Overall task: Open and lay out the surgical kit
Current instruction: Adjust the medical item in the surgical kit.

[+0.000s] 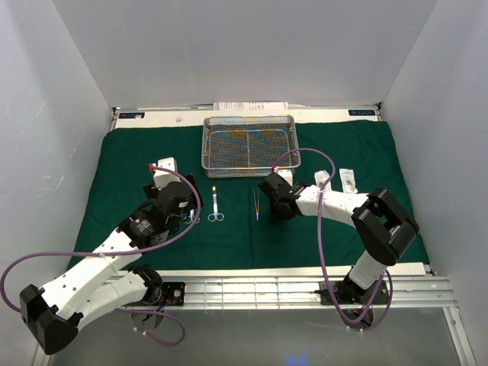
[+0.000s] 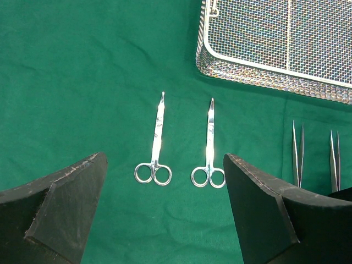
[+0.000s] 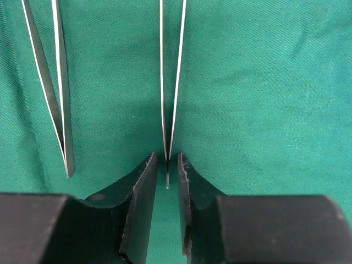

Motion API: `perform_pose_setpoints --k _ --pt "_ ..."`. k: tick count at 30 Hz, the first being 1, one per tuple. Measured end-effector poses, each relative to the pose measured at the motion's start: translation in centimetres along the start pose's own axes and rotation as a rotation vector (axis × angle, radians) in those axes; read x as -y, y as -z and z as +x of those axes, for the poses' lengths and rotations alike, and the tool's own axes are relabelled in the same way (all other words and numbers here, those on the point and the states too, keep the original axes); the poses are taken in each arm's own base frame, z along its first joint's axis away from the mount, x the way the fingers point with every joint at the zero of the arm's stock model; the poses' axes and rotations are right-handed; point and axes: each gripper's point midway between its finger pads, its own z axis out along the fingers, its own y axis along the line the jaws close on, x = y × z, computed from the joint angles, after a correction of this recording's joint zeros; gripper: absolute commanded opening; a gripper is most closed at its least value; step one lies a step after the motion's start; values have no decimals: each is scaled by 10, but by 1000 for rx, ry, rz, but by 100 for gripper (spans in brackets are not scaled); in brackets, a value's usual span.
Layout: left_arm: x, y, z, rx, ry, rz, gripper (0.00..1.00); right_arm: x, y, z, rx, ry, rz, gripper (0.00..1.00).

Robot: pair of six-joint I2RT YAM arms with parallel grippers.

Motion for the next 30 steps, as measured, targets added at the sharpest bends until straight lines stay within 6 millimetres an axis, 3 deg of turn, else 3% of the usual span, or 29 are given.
perform_pose_setpoints --k 7,30 --pt "0 0 0 -1 1 0 98 0 0 0 1 0 0 27" --pt "2 0 2 -9 8 7 98 0 0 -2 7 -8 -2 10"
